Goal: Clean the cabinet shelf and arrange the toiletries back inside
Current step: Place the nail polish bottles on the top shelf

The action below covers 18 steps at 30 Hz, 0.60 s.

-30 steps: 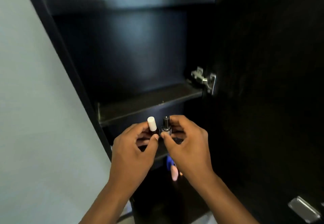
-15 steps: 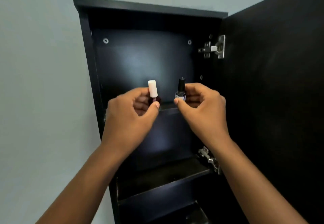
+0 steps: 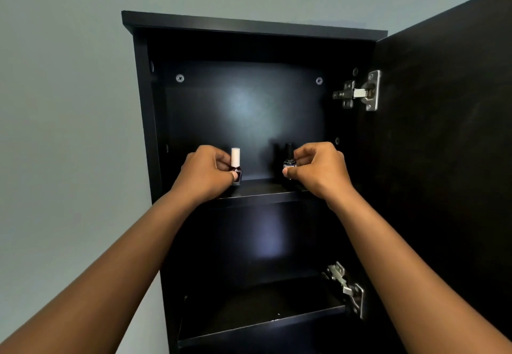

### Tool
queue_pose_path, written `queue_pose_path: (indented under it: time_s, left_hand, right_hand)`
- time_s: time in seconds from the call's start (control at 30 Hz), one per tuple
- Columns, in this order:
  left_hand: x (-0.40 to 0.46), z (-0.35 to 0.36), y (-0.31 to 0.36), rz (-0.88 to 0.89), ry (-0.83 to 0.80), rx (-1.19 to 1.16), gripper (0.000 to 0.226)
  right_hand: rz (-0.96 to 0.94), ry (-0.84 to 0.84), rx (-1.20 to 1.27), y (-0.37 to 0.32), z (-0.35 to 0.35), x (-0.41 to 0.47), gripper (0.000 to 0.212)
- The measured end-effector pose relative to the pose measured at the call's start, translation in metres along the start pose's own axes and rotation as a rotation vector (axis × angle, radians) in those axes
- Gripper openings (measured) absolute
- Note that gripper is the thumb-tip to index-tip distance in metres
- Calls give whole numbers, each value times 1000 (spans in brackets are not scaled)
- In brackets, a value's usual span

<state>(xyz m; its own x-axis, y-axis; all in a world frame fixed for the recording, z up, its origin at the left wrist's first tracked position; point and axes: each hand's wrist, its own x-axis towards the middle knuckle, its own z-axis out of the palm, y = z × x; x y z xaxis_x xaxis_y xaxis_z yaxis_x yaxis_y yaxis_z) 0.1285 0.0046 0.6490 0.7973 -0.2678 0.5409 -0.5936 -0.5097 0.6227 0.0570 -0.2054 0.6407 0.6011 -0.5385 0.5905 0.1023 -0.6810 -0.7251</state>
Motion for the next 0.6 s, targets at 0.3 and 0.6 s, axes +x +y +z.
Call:
queue_pose_path:
  time_s: [0.3,0.6]
  left_hand:
    - [2,6,-5,-55,37,-12,24]
    - [-1,4,-10,-24,113,39,51]
  right_hand:
    - [-1,-63,-52,5,8,5,33]
    - [-72,-15,-126,8,5,2,53]
